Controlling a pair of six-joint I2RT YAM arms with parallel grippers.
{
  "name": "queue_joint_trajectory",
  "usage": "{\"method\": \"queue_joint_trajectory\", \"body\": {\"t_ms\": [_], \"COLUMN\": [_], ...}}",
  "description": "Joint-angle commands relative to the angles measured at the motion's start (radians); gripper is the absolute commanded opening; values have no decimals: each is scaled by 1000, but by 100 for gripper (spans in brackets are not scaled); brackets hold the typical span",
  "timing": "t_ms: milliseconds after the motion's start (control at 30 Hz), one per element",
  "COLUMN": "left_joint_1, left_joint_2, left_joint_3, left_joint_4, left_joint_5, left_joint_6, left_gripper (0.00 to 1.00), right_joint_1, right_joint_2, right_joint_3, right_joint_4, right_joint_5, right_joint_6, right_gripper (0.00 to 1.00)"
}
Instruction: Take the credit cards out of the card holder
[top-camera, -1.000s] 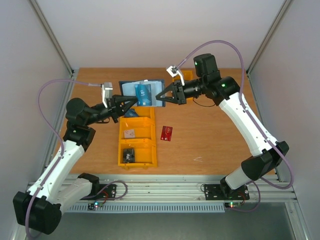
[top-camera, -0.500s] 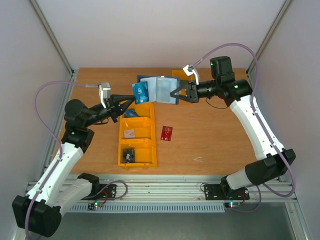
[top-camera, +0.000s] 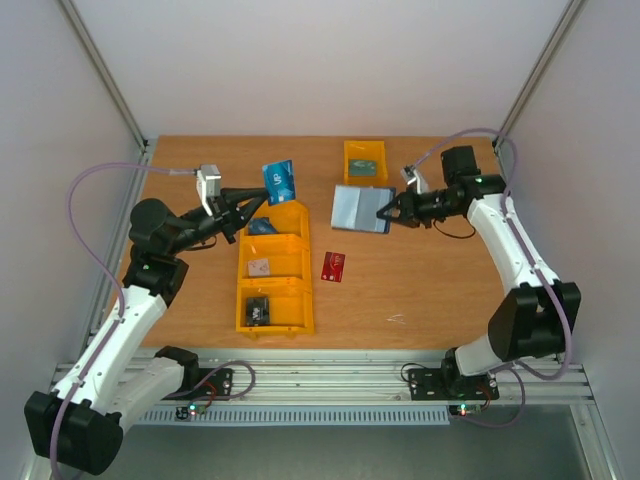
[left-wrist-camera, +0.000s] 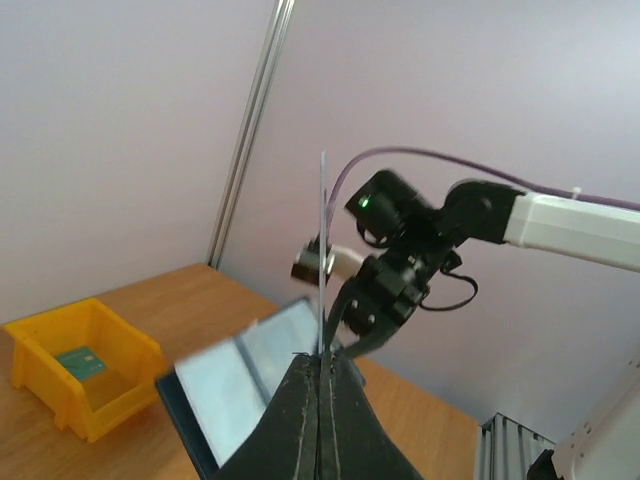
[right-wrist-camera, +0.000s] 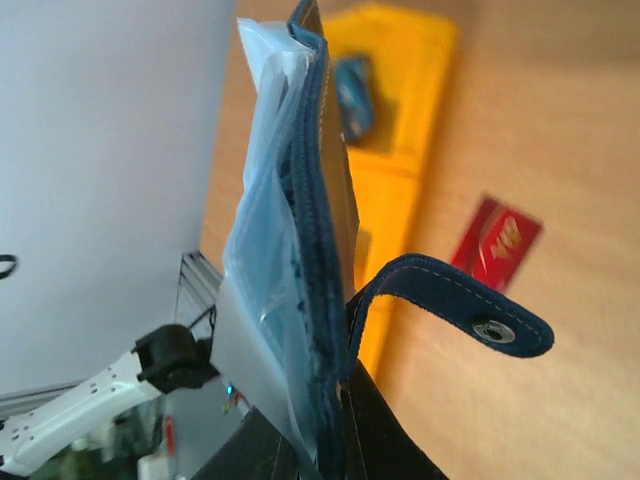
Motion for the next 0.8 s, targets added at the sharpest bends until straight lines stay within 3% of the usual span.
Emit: {"method": "queue_joint_trajectory", "body": {"t_ms": [0,100,400,467,633,767], "left_joint_1": [4,4,5,5,4,5], "left_joint_2": [-15,-16,-26,-27,-20,-11], "left_joint_3": [-14,-17,-16,-17,-16,-12], "left_joint_4": [5,4,-3,-8,-1,7], "left_joint_5": [-11,-10,-8,-8,-8,-2], "left_joint_6": [25,23,28,30,31,31], "left_gripper": [0,0,0,0,0,0], "right_joint_1": [-43,-84,-124,-126,-126,-118], "right_joint_2": [71,120,288,298,294,222], "right_joint_3": [-97,-179,-207,-183,-90,37], "right_joint_4": [-163,-165,-201,-225,-305,-344], "right_joint_5": [12,-5,217,350,643,758], "right_joint_6": [6,6,-59,-57,-61,-31], "right_gripper": [1,1,2,11,45,55]}}
